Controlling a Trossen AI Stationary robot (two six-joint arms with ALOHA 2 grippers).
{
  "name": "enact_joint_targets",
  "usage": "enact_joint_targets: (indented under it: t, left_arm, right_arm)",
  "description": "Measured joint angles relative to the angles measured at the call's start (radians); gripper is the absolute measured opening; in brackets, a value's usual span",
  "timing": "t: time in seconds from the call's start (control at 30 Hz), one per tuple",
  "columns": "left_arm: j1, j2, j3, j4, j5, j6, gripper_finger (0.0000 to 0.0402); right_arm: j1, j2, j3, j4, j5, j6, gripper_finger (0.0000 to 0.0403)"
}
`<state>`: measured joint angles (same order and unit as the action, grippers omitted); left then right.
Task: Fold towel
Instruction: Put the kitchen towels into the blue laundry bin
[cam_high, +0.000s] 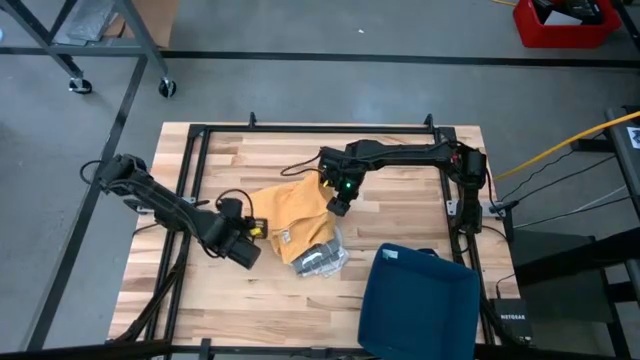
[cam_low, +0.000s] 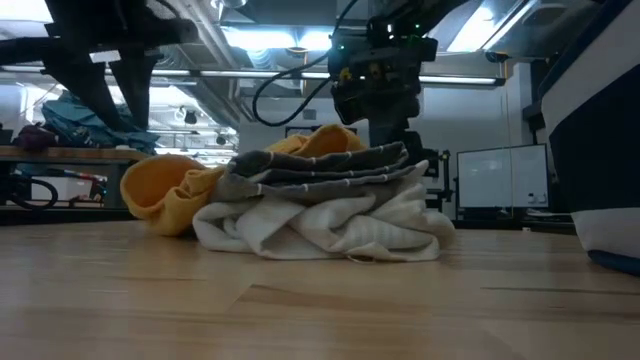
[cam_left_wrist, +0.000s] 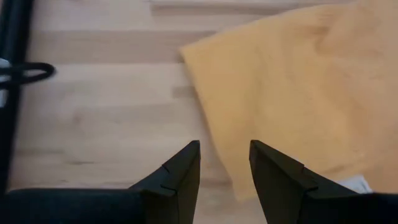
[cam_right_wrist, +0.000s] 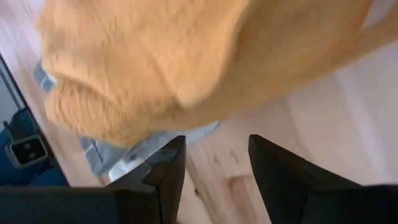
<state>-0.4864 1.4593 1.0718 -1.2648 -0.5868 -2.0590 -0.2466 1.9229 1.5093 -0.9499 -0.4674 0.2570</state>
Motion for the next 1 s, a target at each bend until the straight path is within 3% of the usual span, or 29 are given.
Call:
enact_joint_targets:
  t: [0.2, 0.43, 0.87, 1.0]
  left_arm:
    - [0.060, 0.018, 0.000, 0.023, 0.000, 0.047, 0.0131]
    - [0.151, 0.054, -0.017, 0.053, -0.001, 0.077, 0.0131]
    - [0.197, 0.055, -0.236, 0.422, 0.060, 0.023, 0.0131]
    - [0.214, 0.055, -0.333, 0.632, 0.122, 0.022, 0.0131]
  right_arm:
    - [-0.030, 0.000, 0.000, 0.088, 0.000, 0.069, 0.0179]
    - [-0.051, 0.005, 0.001, 0.060, 0.021, 0.078, 0.0179]
    - [-0.048, 0.119, 0.001, 0.067, 0.005, 0.079, 0.0179]
    - [-0.048, 0.165, 0.001, 0.081, 0.004, 0.079, 0.0179]
